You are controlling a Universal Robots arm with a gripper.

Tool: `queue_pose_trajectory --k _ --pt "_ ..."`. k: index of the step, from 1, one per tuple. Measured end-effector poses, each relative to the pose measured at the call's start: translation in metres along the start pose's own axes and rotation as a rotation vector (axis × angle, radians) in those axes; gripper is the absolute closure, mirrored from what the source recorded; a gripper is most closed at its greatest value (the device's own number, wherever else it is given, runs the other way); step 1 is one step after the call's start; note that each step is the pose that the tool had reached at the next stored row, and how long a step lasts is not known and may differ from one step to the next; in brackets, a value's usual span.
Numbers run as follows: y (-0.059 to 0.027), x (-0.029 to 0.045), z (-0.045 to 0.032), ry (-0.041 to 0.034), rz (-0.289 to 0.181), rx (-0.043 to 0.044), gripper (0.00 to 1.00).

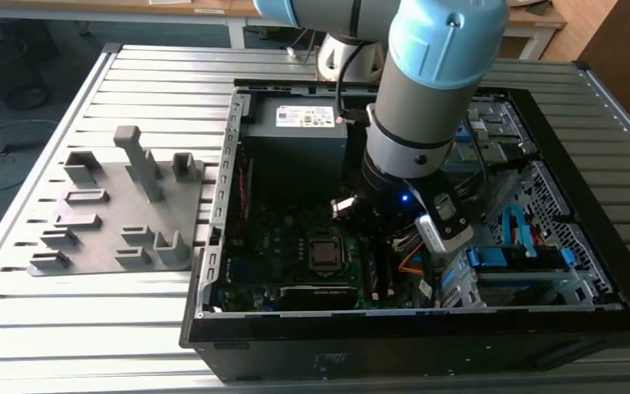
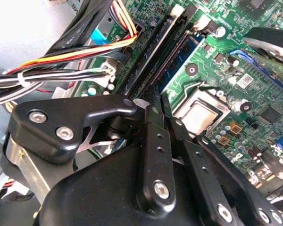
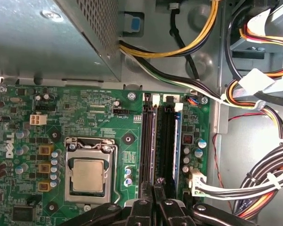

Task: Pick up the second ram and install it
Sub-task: 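Insert the second ram into the second slot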

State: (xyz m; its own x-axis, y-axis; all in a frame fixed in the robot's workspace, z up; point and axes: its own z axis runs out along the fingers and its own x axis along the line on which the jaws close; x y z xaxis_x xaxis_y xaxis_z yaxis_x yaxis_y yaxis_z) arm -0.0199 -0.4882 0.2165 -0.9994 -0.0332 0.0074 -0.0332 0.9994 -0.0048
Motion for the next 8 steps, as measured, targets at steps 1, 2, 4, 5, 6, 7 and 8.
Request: queue_pose_trajectory --k 1,2,4,5,6,7,8 --pt "0.0 0.0 0.001 0.0 0.0 -0.0001 0.87" --pt "0.0 0.0 0.0019 0.0 0.0 -0.0001 0.87" --pt "0.0 0.0 0.0025 0.0001 0.0 0.0 0.87" --pt "0.0 0.0 0.0025 0.0001 0.0 0.0001 0.87" --pt "0.0 0.0 0.0026 0.0001 0.0 0.0001 0.87" --pt "0.0 0.0 0.0026 0.0001 0.0 0.0001 0.87" --pt "0.0 0.0 0.0026 0.0 0.0 0.0 0.87"
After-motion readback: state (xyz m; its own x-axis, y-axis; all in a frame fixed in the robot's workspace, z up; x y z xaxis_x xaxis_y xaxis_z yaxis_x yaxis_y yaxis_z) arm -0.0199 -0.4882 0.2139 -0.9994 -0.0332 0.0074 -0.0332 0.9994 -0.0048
